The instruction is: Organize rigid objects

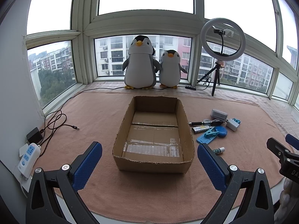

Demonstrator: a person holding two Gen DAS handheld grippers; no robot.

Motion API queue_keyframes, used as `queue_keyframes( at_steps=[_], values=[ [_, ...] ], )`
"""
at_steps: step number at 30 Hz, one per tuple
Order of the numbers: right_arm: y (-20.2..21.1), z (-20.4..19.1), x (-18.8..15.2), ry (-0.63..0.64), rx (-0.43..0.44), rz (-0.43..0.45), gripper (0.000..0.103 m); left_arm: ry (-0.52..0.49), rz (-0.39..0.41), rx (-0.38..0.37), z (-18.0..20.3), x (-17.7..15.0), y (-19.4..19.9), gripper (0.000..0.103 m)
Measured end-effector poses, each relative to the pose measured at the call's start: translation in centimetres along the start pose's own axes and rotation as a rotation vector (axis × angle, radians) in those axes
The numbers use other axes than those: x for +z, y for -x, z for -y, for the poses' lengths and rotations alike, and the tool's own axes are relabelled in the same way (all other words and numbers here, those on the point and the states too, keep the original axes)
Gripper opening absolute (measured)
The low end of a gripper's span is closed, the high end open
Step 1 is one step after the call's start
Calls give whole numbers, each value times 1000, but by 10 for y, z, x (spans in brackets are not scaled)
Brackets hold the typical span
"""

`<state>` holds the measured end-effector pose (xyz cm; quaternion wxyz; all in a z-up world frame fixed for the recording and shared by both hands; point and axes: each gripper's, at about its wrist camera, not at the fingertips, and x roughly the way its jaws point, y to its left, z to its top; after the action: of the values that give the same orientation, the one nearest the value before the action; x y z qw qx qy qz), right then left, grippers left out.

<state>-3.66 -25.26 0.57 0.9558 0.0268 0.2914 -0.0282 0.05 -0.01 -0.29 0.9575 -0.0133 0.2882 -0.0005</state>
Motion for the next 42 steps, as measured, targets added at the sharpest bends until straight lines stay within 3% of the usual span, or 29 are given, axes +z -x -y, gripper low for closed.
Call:
queue_keyframes(
  at_steps=[42],
  values=[
    [-2, -4, -1, 2, 0, -6, 103, -7, 0, 0, 3, 0, -2, 103]
  ],
)
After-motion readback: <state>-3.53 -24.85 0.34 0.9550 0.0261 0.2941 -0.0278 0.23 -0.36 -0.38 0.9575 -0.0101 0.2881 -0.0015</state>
